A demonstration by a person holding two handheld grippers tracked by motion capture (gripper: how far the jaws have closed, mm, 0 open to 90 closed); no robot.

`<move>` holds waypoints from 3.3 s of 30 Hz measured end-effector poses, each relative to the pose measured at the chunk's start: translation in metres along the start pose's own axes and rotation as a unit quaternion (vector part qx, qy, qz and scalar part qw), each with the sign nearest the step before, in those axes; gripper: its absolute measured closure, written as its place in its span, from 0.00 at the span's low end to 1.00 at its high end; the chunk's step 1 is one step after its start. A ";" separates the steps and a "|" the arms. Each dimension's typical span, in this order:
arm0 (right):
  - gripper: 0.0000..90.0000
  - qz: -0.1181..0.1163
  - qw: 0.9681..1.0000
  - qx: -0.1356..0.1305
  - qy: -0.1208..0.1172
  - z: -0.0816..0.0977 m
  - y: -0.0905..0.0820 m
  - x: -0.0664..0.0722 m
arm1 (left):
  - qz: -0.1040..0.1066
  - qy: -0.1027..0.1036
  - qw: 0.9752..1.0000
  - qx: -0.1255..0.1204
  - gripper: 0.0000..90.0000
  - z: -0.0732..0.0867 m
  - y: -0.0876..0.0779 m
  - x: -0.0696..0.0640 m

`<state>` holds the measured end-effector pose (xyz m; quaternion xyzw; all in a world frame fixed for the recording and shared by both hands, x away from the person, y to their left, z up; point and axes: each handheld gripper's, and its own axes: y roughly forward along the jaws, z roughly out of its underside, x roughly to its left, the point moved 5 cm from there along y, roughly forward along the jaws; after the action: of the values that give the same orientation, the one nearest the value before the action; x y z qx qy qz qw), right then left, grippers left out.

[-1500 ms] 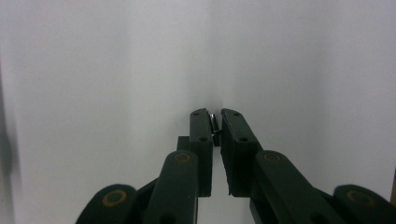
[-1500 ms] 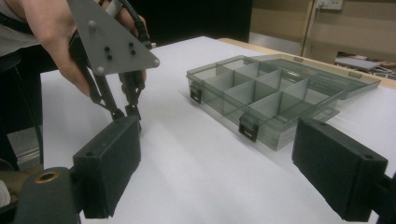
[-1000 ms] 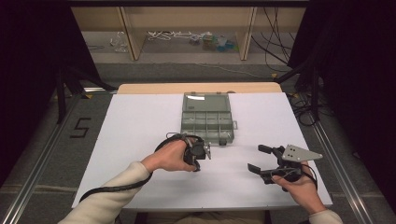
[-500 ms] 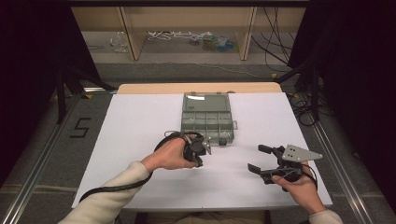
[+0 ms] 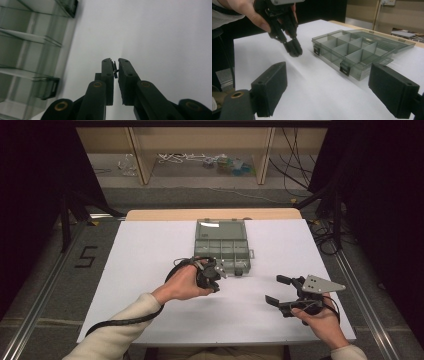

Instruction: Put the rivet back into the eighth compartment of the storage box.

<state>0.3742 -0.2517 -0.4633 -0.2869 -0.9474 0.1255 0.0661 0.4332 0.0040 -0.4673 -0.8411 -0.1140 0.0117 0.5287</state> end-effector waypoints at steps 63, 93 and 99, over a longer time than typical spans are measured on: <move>0.18 0.001 1.000 -0.001 0.001 0.000 -0.001 0.000 | -0.087 -0.145 0.953 -0.252 0.92 -0.052 -0.009 0.039; 0.18 -0.001 1.000 -0.004 0.001 0.000 -0.001 0.000 | -0.076 -0.163 0.946 -0.269 0.92 -0.076 0.010 0.050; 0.18 -0.003 1.000 -0.009 0.001 -0.001 0.000 0.000 | -0.069 -0.166 0.946 -0.269 0.92 -0.080 0.015 0.051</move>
<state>0.3743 -0.2519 -0.4627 -0.2851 -0.9492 0.1168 0.0646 0.4969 -0.0625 -0.4398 -0.9283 -0.2567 0.0842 0.2556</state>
